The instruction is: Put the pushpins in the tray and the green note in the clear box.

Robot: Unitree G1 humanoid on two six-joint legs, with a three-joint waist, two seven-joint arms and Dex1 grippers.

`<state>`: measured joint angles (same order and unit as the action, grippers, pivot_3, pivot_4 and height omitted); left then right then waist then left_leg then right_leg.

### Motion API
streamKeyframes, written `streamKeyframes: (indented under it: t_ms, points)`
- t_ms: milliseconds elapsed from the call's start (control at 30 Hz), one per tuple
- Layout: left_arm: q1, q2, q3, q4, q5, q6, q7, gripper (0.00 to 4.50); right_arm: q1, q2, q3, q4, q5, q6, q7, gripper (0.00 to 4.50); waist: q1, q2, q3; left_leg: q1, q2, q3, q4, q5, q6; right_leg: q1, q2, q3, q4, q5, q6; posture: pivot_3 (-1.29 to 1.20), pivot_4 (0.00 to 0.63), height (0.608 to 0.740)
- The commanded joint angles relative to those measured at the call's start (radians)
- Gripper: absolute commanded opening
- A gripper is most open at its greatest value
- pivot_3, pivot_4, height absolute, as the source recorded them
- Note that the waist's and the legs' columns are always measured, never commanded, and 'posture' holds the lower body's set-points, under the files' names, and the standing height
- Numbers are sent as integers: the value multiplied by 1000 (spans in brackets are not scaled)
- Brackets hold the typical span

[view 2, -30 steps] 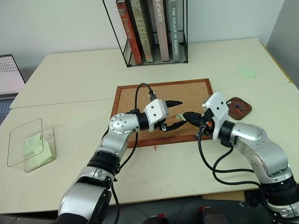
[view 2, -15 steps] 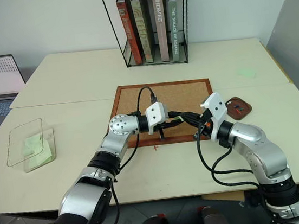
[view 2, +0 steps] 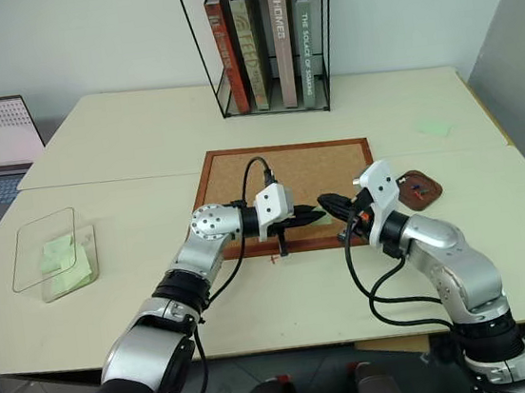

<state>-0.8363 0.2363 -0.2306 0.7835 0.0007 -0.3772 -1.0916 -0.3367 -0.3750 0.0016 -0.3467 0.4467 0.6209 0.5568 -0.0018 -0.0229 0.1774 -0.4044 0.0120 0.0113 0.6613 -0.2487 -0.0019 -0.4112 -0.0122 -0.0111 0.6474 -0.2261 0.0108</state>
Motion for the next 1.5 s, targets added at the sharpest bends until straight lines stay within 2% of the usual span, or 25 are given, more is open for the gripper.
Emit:
streamKeyframes:
  t_ms: [33,267,500,900,967,1000,1133,1300,1500]
  points:
    - [15,4,-4,-41,5,-5,9,70,-31,-15,-87,-30,36,1,-29,0,0,0,0,0,0,0,0,0,0,0,0,0,0,0,0,0,150,740]
    - [45,0,-5,-85,5,10,28,70,-43,-68,-165,37,10,-22,-52,0,0,0,0,0,0,0,0,0,0,0,0,0,0,0,0,0,150,740]
    - [94,19,12,-217,-16,78,53,70,-47,-171,-143,274,-186,-138,-113,0,0,0,0,0,0,1,0,0,0,0,0,1,0,0,0,0,150,740]
    - [165,58,9,-370,-15,177,93,70,-195,-124,-78,709,-355,-306,-203,0,-5,0,0,2,1,3,0,0,0,0,1,2,2,0,0,0,150,740]
    - [169,61,8,-382,-14,187,98,0,-217,-115,-77,755,-363,-326,-205,444,-4,0,0,2,0,3,0,0,0,0,1,2,2,0,0,0,150,740]
    - [170,63,7,-387,-13,190,100,0,-225,-112,-77,771,-368,-335,-208,506,-4,0,0,2,1,3,0,0,0,0,1,2,2,0,0,0,150,740]
    - [174,66,6,-401,-12,202,108,0,-242,-113,-86,803,-378,-365,-221,1458,-3,0,0,2,1,3,0,0,0,0,1,3,1,0,0,0,150,740]
    - [176,68,5,-406,-15,207,116,0,-239,-116,-93,806,-387,-389,-233,2809,-3,0,0,2,1,3,0,0,0,0,1,3,2,0,0,0,150,740]
    - [173,67,5,-412,-17,214,121,0,-224,-109,-124,748,-363,-413,-240,4025,-3,0,0,2,1,3,0,0,0,0,1,3,2,0,0,0,150,740]
